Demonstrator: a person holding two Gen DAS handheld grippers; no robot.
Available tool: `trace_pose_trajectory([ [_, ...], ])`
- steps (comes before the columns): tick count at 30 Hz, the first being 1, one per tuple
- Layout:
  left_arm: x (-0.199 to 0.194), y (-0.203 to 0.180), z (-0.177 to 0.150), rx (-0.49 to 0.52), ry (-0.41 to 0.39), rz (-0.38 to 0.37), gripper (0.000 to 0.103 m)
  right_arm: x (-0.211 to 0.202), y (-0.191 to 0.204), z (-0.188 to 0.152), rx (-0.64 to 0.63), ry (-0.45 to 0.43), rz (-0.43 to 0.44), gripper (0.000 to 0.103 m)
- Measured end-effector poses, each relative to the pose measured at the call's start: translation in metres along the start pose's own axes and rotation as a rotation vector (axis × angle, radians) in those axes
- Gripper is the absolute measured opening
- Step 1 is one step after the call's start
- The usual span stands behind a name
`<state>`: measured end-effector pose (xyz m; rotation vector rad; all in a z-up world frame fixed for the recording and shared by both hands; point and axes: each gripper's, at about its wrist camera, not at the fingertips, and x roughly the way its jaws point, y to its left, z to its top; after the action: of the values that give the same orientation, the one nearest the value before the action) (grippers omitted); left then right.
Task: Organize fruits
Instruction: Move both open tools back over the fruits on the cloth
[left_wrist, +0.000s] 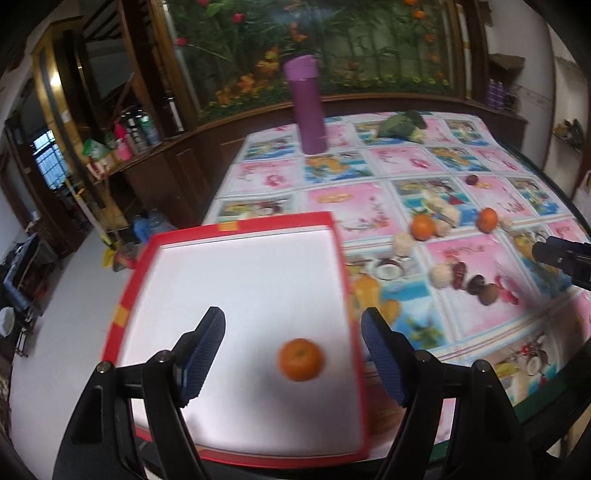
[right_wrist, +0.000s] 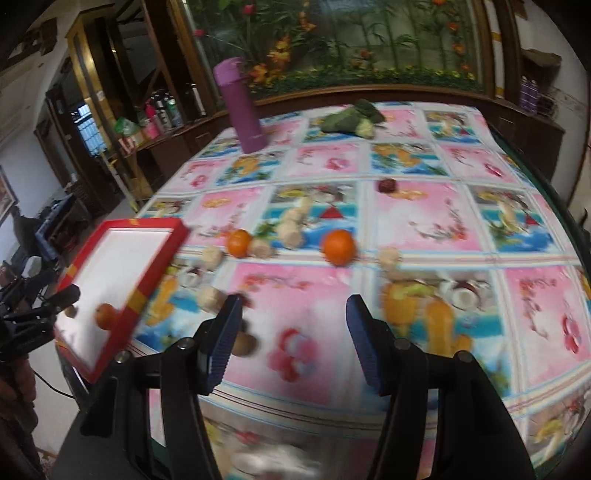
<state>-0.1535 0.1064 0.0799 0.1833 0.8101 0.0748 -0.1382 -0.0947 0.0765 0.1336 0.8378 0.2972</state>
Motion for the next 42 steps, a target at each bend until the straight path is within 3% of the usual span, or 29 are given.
trace_pose_trajectory([
  [4, 0.01, -0.024, -0.002, 0.043, 0.039, -0.059, 0.076, -0.001, -0.025, -0.016, 0.024, 0.047, -0.027, 0.06],
  [8, 0.014, -0.038, -0.003, 0.062, 0.066, -0.083, 0.076, 0.004, -0.02, -0.024, -0.011, 0.081, 0.005, 0.06],
  [13, 0.013, -0.041, -0.001, 0.069, 0.072, -0.104, 0.076, -0.006, -0.025, -0.026, -0.053, 0.056, -0.018, 0.06],
  [20, 0.034, -0.067, 0.015, 0.12, 0.083, -0.173, 0.076, -0.007, -0.075, -0.003, 0.061, 0.04, -0.062, 0.06],
  [25, 0.054, -0.077, 0.02, 0.131, 0.122, -0.199, 0.076, 0.015, -0.074, 0.014, 0.046, 0.066, -0.034, 0.06],
  [32, 0.073, -0.076, 0.021, 0.103, 0.177, -0.227, 0.076, 0.059, -0.075, 0.036, 0.076, 0.105, -0.061, 0.06],
  [42, 0.094, -0.087, 0.029, 0.107, 0.199, -0.302, 0.074, 0.064, -0.073, 0.034, 0.071, 0.093, -0.06, 0.06],
])
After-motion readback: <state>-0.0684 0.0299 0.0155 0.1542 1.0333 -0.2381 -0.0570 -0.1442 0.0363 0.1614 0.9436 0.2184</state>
